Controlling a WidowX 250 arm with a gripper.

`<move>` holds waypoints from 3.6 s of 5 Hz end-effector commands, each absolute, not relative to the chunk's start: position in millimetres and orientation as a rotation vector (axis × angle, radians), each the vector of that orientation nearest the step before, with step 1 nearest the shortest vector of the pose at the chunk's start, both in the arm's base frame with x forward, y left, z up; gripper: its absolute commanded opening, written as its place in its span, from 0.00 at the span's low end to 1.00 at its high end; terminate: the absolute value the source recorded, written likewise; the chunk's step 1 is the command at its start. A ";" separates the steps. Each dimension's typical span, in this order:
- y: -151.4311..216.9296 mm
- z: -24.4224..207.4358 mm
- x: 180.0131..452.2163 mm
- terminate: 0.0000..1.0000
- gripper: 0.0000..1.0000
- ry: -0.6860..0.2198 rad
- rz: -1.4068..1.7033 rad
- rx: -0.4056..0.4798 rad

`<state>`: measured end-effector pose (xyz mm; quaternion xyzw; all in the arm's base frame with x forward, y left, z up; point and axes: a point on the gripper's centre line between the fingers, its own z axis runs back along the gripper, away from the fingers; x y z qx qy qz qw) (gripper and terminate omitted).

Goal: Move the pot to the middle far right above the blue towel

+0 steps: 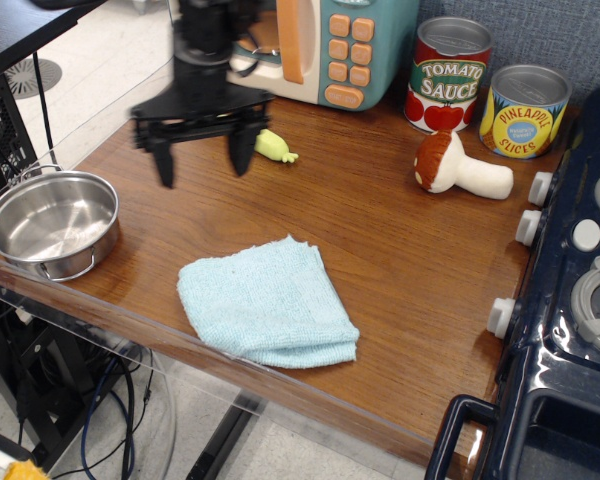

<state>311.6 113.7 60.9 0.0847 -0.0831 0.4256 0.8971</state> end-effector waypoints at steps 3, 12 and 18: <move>154.9 60.3 267.2 0.00 1.00 -0.170 0.786 0.259; 131.9 71.3 288.3 0.00 0.00 -0.225 0.758 0.299; -66.7 92.3 372.7 0.00 0.00 -0.253 0.372 0.066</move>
